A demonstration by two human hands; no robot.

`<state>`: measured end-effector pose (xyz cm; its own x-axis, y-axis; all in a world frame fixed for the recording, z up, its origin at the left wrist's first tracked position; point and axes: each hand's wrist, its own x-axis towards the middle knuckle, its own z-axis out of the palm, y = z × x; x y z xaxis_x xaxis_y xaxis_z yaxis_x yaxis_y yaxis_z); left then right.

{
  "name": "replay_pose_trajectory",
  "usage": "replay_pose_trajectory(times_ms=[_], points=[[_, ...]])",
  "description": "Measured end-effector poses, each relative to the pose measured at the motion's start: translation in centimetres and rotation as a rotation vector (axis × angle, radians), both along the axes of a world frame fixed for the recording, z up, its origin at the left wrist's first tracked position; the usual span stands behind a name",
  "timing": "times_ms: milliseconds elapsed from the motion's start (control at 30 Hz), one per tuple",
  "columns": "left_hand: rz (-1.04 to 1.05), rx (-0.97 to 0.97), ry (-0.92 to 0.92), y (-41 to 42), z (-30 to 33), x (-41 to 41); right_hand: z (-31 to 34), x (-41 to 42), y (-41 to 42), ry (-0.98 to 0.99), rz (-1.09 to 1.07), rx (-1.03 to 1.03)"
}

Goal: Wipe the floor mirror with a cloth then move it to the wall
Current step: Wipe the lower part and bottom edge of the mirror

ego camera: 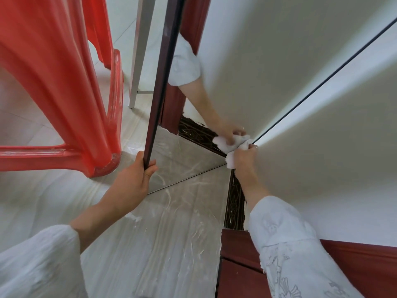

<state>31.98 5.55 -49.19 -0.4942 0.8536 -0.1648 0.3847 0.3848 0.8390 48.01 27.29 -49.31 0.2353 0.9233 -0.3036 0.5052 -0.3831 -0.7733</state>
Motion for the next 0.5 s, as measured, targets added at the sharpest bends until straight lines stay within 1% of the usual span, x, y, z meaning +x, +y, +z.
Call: replay_pose_trajectory(times_ms=[67, 133, 233, 300, 367, 433, 500], points=[[-0.001, -0.005, -0.001, 0.0, 0.0, 0.0, -0.9, -1.4, -2.3, -0.061, 0.023, -0.022], [0.001, -0.004, 0.002, 0.0, 0.0, 0.0, -2.0, -2.8, -5.2, -0.141, 0.106, -0.056], [0.002, -0.012, 0.0, 0.0, 0.0, 0.0, -3.4, -4.3, -9.5, -0.119, 0.218, -0.087], [0.001, -0.005, 0.008, 0.0, 0.0, 0.1, -4.4, -4.7, -11.5, -0.087, 0.296, -0.171], [0.001, -0.005, 0.01, 0.0, 0.0, 0.1, -5.0, -4.4, -12.3, -0.049, 0.385, -0.303], [0.007, -0.006, -0.001, 0.0, 0.0, 0.1, -5.1, -3.5, -11.9, -0.063, 0.451, -0.4], [0.006, -0.002, -0.005, 0.0, 0.0, 0.1, -5.3, -2.2, -10.5, -0.114, 0.43, -0.407]])
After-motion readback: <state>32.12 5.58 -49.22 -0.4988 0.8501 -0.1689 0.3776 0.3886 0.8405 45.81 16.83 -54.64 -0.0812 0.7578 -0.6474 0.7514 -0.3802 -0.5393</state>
